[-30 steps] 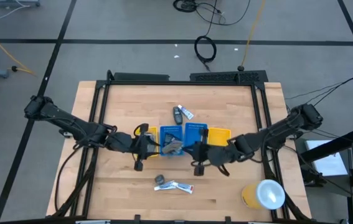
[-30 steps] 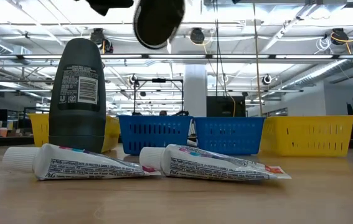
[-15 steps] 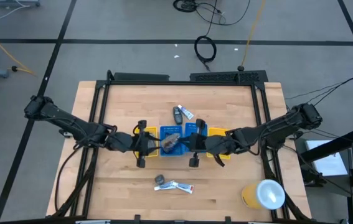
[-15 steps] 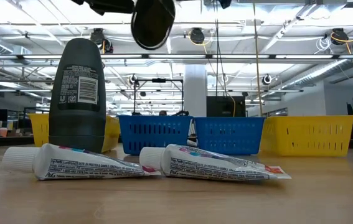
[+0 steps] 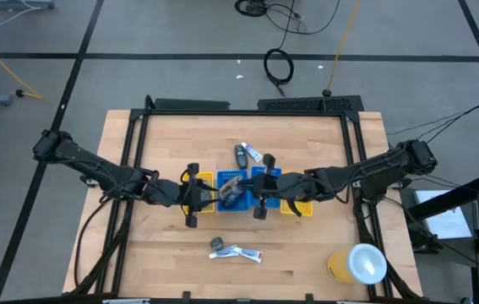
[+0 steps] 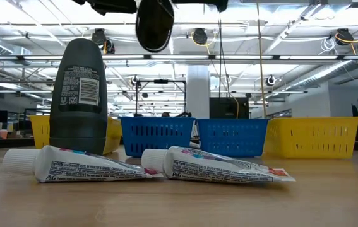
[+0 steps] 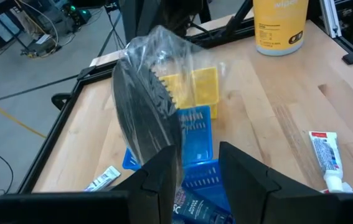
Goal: Pick & Place Travel size toiletries
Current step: Put the hairbrush into the left yellow bin, then put the gray roll-on into the right blue bin
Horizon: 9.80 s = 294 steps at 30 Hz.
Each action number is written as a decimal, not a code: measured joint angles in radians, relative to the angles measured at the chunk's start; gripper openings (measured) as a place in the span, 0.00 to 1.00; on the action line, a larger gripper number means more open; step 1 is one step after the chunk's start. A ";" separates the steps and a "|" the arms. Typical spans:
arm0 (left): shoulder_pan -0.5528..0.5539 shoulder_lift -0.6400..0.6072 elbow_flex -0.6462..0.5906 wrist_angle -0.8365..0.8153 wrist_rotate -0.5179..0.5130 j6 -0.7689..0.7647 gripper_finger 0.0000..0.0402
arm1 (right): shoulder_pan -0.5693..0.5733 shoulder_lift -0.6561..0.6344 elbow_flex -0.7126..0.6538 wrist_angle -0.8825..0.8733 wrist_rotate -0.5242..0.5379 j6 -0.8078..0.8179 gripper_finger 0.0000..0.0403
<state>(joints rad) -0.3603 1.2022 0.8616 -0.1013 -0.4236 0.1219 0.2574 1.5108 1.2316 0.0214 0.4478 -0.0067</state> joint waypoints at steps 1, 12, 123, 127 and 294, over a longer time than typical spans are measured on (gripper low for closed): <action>0.000 0.000 0.000 0.000 0.000 0.000 0.30 | -0.002 0.000 0.000 0.010 -0.010 0.001 0.00; 0.007 0.009 0.000 0.002 -0.196 -0.038 0.30 | -0.003 0.000 0.000 0.095 -0.062 -0.014 0.00; -0.005 -0.006 -0.086 -0.667 -0.098 -0.470 0.43 | -0.015 0.001 -0.001 -0.148 -0.057 0.004 0.24; -0.005 -0.006 -0.050 -0.703 -0.101 -0.488 0.43 | -0.015 0.001 -0.001 -0.156 -0.057 0.006 0.24; -0.166 0.217 0.094 0.181 -0.266 -0.210 0.19 | -0.013 0.000 -0.002 -0.191 -0.324 0.008 0.24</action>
<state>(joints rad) -0.5259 1.4191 0.9557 0.0794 -0.6891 -0.0885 0.2440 1.5112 1.2301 -0.1701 0.1242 0.0010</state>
